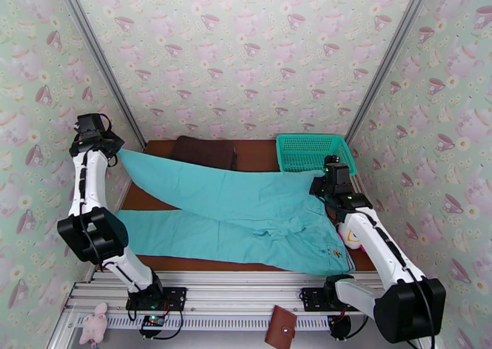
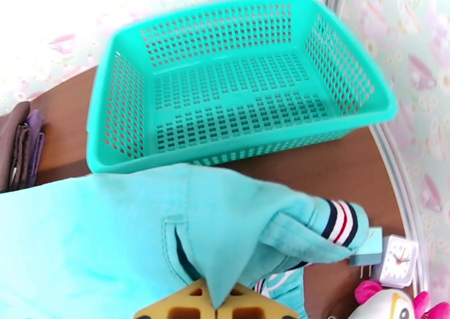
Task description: Fold and stack the trousers
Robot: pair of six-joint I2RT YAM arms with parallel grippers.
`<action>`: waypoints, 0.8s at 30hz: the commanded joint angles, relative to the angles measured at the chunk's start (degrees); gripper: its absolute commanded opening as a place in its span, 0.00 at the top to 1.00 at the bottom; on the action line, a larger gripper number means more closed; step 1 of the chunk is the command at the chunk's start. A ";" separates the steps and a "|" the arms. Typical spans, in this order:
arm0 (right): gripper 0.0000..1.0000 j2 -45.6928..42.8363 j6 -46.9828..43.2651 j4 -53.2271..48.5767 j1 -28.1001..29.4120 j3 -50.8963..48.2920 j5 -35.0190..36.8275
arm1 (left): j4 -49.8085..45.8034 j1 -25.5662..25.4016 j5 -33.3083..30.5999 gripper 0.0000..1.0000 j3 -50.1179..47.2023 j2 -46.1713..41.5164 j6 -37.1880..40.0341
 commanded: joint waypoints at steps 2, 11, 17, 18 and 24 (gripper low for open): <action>1.00 -1.51 -5.54 5.63 -0.10 3.25 0.53 | -3.10 2.13 -1.65 1.00 5.36 0.97 -0.02; 1.00 0.83 0.18 2.40 -0.83 0.77 -11.30 | -1.65 3.30 0.07 1.00 0.93 -0.78 -0.50; 1.00 1.74 2.95 -2.36 8.75 -4.04 -17.54 | -1.79 3.64 -0.24 1.00 0.46 -1.55 -0.43; 1.00 2.14 3.59 -2.90 11.26 -4.84 -16.07 | -1.71 3.65 -0.36 1.00 0.19 -1.65 -0.44; 0.44 2.45 10.85 -4.49 22.24 -8.53 -6.62 | -0.01 3.61 0.98 1.00 -2.85 -1.52 -1.22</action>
